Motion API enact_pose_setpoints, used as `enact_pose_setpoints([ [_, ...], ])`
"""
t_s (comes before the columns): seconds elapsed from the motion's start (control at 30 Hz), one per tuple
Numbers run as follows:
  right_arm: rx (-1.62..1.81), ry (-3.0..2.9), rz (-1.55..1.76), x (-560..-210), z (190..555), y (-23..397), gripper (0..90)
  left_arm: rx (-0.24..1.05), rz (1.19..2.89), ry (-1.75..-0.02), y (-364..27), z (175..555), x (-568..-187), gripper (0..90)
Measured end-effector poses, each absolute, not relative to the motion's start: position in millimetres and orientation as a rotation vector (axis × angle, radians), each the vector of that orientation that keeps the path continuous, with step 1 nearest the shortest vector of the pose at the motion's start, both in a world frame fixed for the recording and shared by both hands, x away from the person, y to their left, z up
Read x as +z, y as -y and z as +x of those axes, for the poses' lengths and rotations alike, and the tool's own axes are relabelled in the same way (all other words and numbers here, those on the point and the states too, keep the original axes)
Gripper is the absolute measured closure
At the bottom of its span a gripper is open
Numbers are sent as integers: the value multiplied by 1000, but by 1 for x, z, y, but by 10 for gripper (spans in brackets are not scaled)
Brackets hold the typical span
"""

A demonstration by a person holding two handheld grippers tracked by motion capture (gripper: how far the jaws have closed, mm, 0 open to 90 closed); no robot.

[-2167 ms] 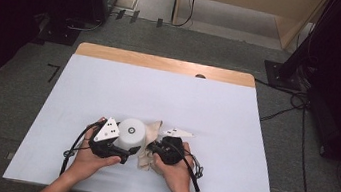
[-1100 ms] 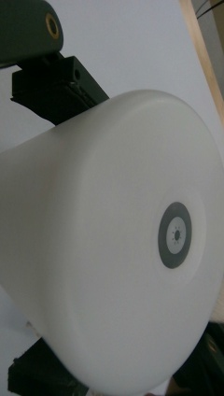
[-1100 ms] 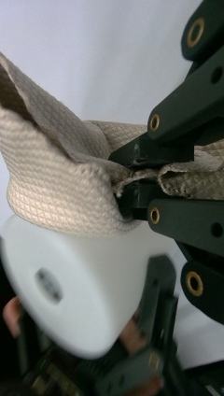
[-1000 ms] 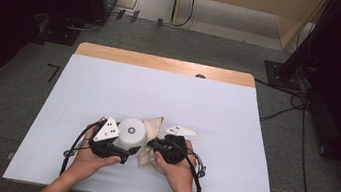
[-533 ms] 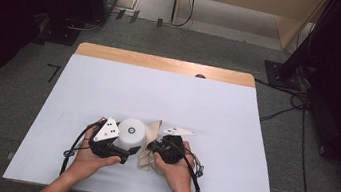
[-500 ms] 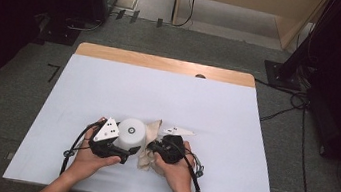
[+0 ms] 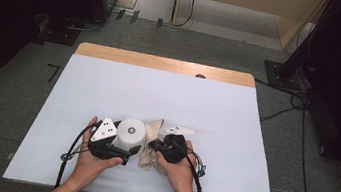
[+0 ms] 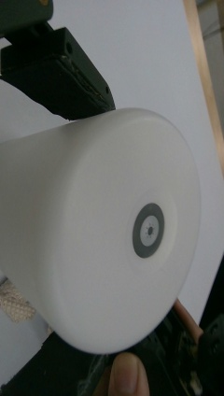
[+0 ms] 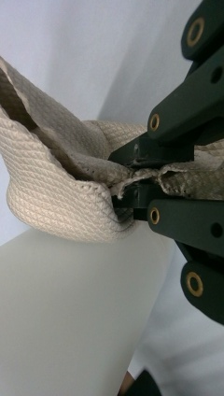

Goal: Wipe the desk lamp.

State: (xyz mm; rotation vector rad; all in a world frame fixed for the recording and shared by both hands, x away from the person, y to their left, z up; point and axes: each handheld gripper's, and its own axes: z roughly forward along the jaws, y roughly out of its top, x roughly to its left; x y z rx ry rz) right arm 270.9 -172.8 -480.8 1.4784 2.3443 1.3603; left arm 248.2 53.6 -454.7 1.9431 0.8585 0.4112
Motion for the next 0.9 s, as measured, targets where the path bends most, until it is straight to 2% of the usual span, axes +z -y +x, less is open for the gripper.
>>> enact_pose_setpoints([
  [0.17, 1356, -2348, 1479, -481, 270, 171, 830, 486, 1937, -993, -45, 242, -460, 0],
  [0.3, 1355, -2348, 1478, -482, 270, 171, 830, 506, 1932, -950, -45, 239, -459, 80],
  [0.6, 1371, -2343, 1475, -481, 269, 171, 830, 471, 1969, -804, -57, 252, -458, 83],
  [0.73, 1384, -2340, 1466, -479, 268, 170, 830, 345, 1940, -719, -69, 262, -456, 84],
  [0.9, 1395, -2329, 1454, -475, 267, 170, 830, 334, 1950, -632, -73, 264, -459, 84],
])
